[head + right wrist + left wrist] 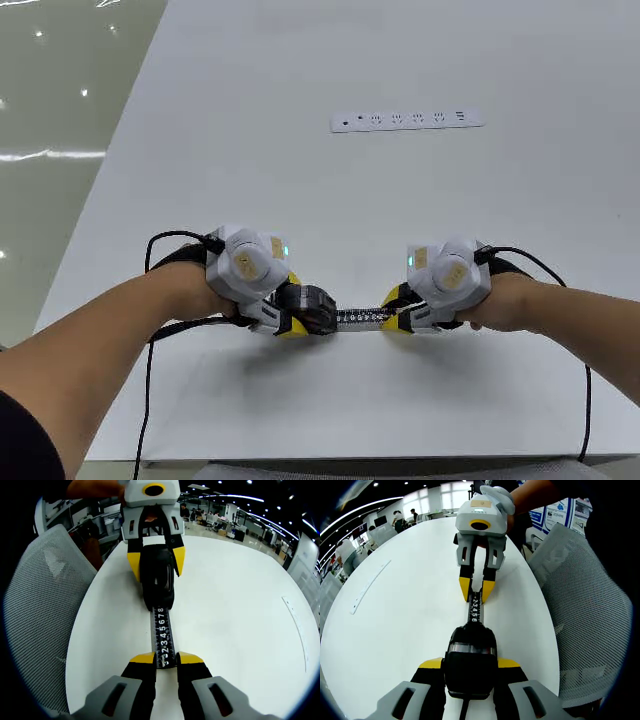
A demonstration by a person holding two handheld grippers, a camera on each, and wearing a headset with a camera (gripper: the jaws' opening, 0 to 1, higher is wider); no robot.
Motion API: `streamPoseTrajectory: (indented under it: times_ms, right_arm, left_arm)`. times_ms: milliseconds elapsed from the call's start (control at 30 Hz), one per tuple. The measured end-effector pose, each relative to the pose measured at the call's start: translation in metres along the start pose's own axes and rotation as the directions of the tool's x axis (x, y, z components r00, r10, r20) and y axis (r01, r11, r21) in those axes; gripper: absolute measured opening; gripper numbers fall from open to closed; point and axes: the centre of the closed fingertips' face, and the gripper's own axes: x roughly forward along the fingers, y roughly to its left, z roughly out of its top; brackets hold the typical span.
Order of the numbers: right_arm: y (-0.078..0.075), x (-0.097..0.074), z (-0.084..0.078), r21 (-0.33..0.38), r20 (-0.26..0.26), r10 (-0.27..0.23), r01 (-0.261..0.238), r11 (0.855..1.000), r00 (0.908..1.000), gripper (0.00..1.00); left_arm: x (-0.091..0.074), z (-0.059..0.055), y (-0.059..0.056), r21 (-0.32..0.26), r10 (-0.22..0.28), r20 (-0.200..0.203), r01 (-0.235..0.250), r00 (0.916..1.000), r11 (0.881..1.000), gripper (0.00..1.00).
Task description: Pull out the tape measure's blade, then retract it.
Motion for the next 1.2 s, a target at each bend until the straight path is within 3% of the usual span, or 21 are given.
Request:
streamPoseTrajectory:
  times_ms: [1200]
  right_arm:
    - [-0.0023, -0.0083, -0.0093, 0.020, -0.008, -0.002, 0.002, 1.000, 1.0000, 0.11]
  left_arm:
    - [-0.0010, 0.0007, 0.0003, 0.003, -0.001, 0.004, 0.001, 1.0000, 1.000, 0.33]
